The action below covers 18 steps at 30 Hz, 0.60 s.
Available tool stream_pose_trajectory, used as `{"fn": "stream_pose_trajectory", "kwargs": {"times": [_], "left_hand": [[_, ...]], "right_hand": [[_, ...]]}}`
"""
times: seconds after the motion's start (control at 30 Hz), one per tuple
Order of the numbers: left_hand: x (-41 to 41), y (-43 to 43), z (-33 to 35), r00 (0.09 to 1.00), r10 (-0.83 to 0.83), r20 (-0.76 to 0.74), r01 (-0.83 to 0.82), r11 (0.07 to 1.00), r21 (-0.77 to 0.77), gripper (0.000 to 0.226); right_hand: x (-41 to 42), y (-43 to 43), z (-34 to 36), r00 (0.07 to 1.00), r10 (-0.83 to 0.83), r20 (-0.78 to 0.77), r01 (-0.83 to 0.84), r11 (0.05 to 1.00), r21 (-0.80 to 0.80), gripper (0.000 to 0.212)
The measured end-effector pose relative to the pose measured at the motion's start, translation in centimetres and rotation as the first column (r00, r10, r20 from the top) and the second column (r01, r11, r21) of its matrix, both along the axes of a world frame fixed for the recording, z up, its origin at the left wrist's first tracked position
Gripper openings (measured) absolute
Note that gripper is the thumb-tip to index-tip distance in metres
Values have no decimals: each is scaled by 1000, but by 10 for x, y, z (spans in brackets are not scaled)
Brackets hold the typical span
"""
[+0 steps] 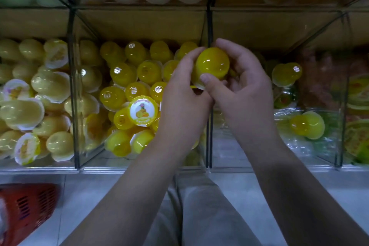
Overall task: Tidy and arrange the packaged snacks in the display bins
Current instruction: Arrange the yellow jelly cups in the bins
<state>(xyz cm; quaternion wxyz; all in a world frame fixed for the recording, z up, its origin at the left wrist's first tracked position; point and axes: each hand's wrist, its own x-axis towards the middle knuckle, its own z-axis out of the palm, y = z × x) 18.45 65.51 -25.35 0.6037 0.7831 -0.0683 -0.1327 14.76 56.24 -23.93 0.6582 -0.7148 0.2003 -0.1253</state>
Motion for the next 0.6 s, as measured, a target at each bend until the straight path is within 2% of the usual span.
{"fn": "stream_pose_trajectory", "kwargs": {"times": [0.1, 0.27, 0.37, 0.43, 0.6], "left_hand": [[1, 18, -9, 997, 2, 83, -13, 992, 123, 56], [2, 44, -26, 972, -73, 223, -7, 941, 338, 57], [4, 53, -33, 963, -119, 241, 10, 913, 408, 61], [5, 57, -36, 959, -140, 246, 20, 900, 435, 61], [6, 61, -47, 972, -184, 148, 108, 904, 414, 57]], "right_hand": [[0, 15, -9, 999, -1, -38, 1, 1000, -7, 54], [-4, 37, -26, 989, 13, -150, -35, 989, -142, 58], [-6, 47, -35, 983, 15, -181, -49, 982, -185, 58], [-7, 51, -40, 980, 20, -196, -73, 961, -267, 56], [-5, 59, -50, 974, 42, -225, -151, 856, -494, 50]]}}
